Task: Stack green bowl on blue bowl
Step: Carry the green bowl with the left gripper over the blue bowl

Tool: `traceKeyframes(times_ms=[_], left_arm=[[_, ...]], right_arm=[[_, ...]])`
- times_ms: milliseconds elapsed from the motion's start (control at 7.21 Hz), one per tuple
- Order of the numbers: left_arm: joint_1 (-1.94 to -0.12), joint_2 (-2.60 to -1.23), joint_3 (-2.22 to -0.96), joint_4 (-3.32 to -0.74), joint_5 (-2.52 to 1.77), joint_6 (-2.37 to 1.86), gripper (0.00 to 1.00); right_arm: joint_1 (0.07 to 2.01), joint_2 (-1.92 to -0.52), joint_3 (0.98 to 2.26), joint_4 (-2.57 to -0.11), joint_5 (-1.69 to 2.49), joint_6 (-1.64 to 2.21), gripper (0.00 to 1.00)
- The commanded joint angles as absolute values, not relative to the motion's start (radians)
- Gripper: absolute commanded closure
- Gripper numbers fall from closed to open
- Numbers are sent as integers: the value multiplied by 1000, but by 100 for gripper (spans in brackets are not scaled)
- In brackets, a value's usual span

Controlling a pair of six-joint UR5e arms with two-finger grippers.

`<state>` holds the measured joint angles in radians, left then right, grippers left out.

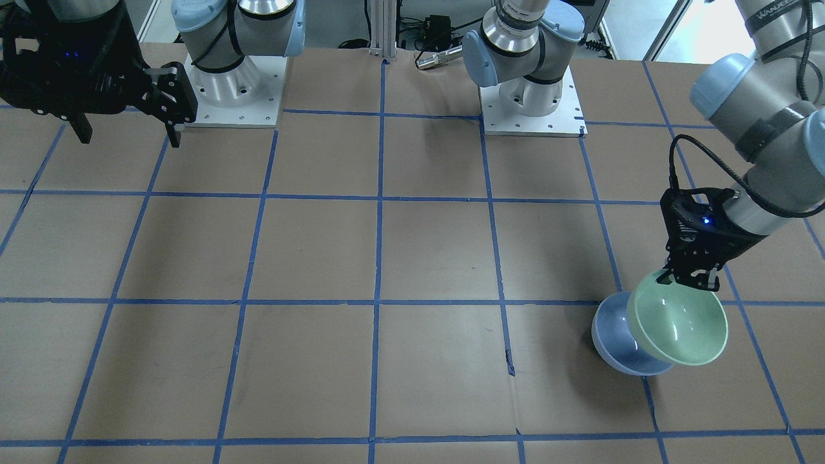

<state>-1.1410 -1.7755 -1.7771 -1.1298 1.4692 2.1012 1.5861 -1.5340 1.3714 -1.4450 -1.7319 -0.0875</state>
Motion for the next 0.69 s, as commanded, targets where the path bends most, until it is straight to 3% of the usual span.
traceKeyframes(times_ms=[0, 554], left_arm=[[-1149, -1758, -1853, -1040, 1471, 2095, 100], [-1146, -1782, -1858, -1026, 1505, 2095, 100]], right_arm=[[1586, -1534, 1371, -1445, -1732, -87, 0], [1586, -1534, 1371, -1445, -1732, -87, 0]])
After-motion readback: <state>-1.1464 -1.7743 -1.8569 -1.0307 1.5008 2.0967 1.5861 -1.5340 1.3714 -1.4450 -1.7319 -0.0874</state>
